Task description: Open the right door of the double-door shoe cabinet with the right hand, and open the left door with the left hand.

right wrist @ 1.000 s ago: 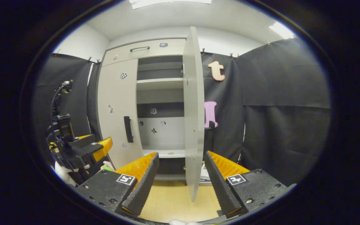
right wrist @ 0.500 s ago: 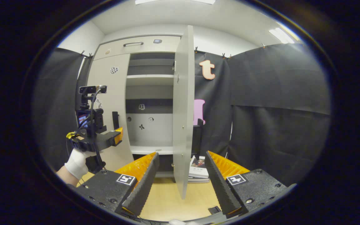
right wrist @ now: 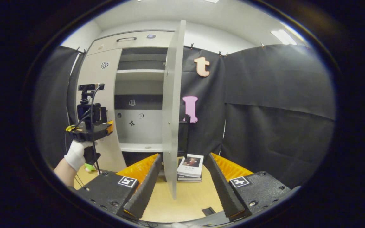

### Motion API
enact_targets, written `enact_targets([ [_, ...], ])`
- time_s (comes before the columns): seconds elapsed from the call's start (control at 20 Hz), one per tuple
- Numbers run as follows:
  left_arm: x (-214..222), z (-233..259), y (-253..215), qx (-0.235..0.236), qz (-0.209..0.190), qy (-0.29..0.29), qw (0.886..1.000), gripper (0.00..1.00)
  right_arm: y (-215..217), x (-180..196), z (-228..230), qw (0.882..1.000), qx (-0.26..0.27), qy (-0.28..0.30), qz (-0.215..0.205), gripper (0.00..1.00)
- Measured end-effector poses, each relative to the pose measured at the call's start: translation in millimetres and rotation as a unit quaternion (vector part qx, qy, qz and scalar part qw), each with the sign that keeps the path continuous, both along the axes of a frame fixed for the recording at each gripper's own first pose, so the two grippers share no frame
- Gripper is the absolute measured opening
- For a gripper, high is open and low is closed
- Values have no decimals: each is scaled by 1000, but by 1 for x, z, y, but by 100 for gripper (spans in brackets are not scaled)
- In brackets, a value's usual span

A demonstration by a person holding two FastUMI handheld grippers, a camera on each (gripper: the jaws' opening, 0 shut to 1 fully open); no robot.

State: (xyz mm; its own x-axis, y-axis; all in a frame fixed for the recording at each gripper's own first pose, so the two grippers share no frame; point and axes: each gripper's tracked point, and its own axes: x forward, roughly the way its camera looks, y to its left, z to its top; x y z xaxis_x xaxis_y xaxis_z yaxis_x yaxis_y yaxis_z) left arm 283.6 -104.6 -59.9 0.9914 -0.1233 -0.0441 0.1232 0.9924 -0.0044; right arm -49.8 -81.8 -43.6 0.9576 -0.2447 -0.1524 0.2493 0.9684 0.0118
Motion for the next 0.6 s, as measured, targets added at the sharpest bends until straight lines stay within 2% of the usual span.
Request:
enact_targets([
  [0.1,1,-2,4,5,7,2,1000,63,-2,2,-3,1000,-1,2,-1,92],
  [0.15,1,-1,2,7,1,-5,1000,51,-3,3,-3,1000,0,2,1,92],
  [0.2,-1,-2,-3,11,-10,-4,1000,51,-2,3,-4,1000,0,3,3,92],
  [0.25,6,-1,-3,18,-4,-8,1000,27,-1,4,-5,1000,0,3,6,92],
  [0.3,1,-1,-1,25,-3,-1,1000,29,1,5,-4,1000,1,2,10,92],
  [0.45,2,-4,1,5,1,10,1000,16,10,5,-4,1000,-1,3,23,92],
  [0.5,1,-3,1,-3,4,8,1000,15,11,4,-3,1000,-2,3,25,92],
  [0.55,0,-2,1,-4,1,10,1000,8,12,3,-3,1000,-1,2,27,92],
  [0.6,-1,-2,1,-10,1,12,1000,7,12,2,-2,1000,-1,1,29,92],
])
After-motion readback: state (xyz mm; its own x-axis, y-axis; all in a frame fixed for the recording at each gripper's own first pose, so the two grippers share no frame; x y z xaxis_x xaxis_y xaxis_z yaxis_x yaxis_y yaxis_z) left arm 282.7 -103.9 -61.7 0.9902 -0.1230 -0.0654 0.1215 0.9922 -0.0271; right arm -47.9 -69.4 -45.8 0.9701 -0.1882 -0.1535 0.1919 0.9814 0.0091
